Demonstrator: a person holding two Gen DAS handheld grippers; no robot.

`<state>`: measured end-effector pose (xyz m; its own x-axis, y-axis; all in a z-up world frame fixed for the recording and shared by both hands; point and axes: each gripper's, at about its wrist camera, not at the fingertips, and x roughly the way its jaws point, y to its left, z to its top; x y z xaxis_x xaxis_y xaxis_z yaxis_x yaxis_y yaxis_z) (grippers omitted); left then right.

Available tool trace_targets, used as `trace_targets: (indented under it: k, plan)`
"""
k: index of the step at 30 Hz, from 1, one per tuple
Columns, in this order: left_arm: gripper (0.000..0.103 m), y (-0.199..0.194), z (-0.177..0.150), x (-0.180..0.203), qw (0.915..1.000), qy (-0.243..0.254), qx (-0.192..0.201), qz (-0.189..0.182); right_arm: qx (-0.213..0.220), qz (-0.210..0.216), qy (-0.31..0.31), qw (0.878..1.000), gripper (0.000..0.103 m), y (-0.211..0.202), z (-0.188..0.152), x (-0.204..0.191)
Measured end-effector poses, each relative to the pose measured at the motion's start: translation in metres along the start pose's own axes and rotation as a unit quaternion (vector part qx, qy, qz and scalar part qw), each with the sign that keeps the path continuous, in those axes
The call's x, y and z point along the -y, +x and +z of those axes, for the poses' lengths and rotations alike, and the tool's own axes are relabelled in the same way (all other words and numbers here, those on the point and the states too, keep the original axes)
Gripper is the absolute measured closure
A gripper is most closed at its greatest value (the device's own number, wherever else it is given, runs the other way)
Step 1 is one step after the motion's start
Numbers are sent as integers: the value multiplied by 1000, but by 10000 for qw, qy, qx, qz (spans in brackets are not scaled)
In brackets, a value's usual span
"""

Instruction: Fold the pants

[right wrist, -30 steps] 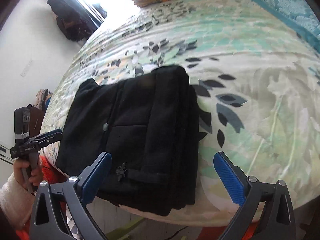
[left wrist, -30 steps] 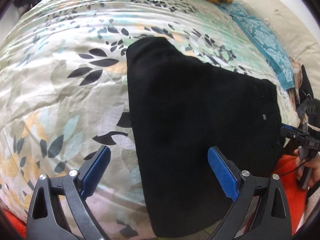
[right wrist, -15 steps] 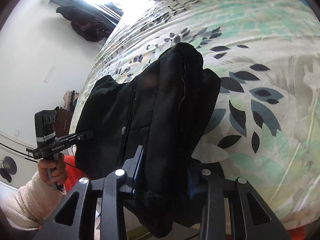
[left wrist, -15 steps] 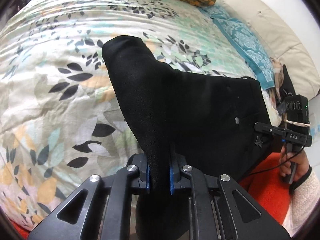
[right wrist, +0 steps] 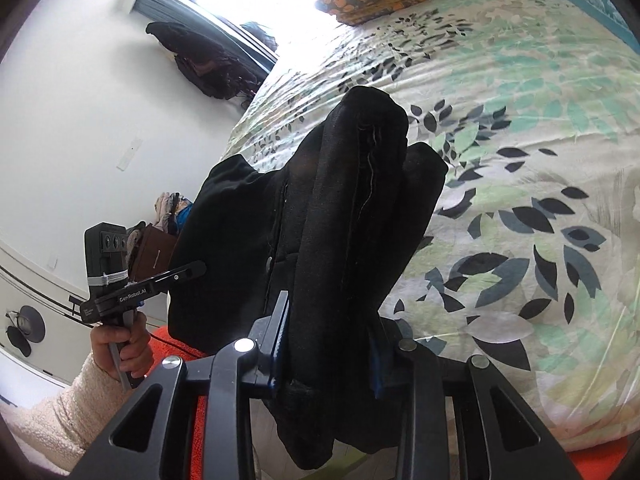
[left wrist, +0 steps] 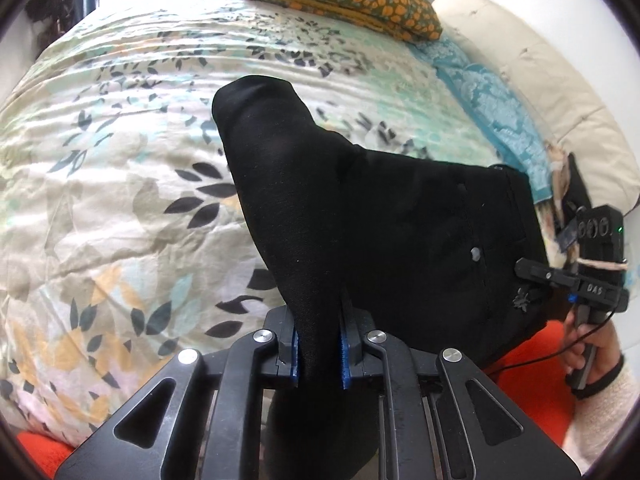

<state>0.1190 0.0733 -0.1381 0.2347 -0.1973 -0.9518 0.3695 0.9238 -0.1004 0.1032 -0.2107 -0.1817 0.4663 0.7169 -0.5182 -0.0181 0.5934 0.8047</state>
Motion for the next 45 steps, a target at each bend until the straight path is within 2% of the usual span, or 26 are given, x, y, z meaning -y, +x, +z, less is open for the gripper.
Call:
trace_targets:
  k: [1,2,3,4,5,6,7,8,9,11,14,16,20,23,25,28,30,32,37,45]
  plan:
    - [77,17,-7,-3,9995,63,-108,294,-67,-122,92,9999,68,12,-4,7]
    - [63,32,-14,-7,9964,115,-221,805,-194,-291,230,9991,59,28,-9,16]
    - [55,38,-22,-12,9928,127,-248,1165,-353,-571,395,9970,53,43,-16,27]
    - [51,34,-28,-14,9920,62,-152,1248,-462,-1016,546,9922,37,53,-21,36]
    - [48,22,-33,-15,9924,-30,10,1228,-388,-1213,672,9896,27,54,-26,41]
    - [42,8,-37,-13,9917,-53,141,1277,-174,-1233,747,9894,23,46,-30,41]
    - [28,-8,-39,-9,9895,-11,285,1416,50,-1339,750,9881,20,33,-33,35]
    - [18,-27,-41,-2,9862,86,518,1573,218,-1493,663,9863,9,19,-35,25]
    - [14,-47,-43,7,9823,199,777,1695,355,-1650,507,9843,0,3,-37,13]
    - [5,-87,-47,31,9742,507,1230,1825,632,-1994,83,9778,0,-28,-38,-19]
    - [1,-134,-54,71,9602,979,1664,2020,795,-2471,-417,9648,0,-71,-41,-69]
    - [1,-153,-53,90,9559,1122,1774,2054,878,-2682,-658,9571,0,-92,-45,-101]
    - [1,-173,-70,115,9625,1099,1508,1970,973,-2855,-962,9485,0,-114,-66,-151]
    - [1,-176,-90,119,9650,780,1506,1998,855,-2934,-976,9471,0,-112,-90,-169]
    - [1,-176,-101,113,9675,460,1521,1966,771,-2995,-962,9461,0,-106,-107,-176]
    - [1,-162,-105,103,9788,130,988,1787,645,-3043,-1015,9450,0,-95,-126,-183]
    - [2,-155,-107,97,9822,-99,731,1725,534,-3067,-1112,9438,0,-87,-135,-188]
    - [2,-150,-109,96,9819,-153,622,1781,475,-3042,-1191,9439,0,-80,-140,-192]
    - [2,-150,-114,106,9758,42,706,2072,569,-3118,-1207,9407,0,-77,-141,-195]
    - [2,-149,-116,108,9747,110,689,2122,614,-3239,-1153,9370,0,-79,-137,-194]
